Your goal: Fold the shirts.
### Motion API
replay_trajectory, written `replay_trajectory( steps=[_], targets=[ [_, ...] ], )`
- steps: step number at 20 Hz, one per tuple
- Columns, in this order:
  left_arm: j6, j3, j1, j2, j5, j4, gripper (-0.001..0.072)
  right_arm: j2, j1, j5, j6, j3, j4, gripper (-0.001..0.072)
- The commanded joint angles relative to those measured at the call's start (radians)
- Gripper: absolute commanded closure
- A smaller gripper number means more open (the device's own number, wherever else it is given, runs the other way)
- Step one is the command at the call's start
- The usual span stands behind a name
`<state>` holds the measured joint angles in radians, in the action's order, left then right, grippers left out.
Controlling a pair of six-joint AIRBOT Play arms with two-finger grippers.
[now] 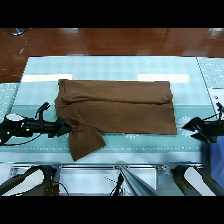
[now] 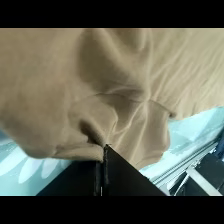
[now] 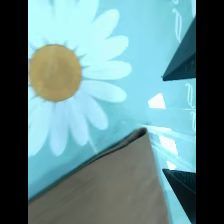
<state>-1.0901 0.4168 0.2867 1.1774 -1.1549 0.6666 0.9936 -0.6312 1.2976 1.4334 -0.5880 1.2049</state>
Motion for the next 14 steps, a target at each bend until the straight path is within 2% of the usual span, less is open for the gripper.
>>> replay_trajectory(
  steps=[1, 7, 9, 10, 12, 14],
  targets=[
    [0.008, 0.005, -0.001, 0.0, -0.008, -0.014, 0.0683, 0.038, 0.051, -0.003, 0.001, 0.033, -0.01, 0.0085],
    [-0.021, 0.006, -0.001, 0.0, -0.008, -0.017, 0.0682, 0.175, 0.125, -0.115, -0.054, 0.032, -0.217, 0.0085],
    [-0.021, 0.006, 0.0, 0.0, -0.008, -0.017, 0.0682, 0.197, 0.137, -0.145, -0.075, 0.032, -0.278, 0.0107],
    [-0.021, 0.006, 0.0, 0.0, -0.008, -0.017, 0.0683, 0.205, 0.136, -0.15, -0.089, 0.032, -0.297, 0.0188],
    [-0.021, 0.008, 0.0, 0.0, -0.008, -0.017, 0.0683, 0.213, 0.136, -0.144, -0.127, 0.027, -0.298, 0.0457],
    [-0.021, 0.032, 0.0, 0.0, -0.019, -0.017, 0.0682, 0.215, 0.136, -0.106, -0.188, -0.003, -0.298, 0.0684]
  ],
)
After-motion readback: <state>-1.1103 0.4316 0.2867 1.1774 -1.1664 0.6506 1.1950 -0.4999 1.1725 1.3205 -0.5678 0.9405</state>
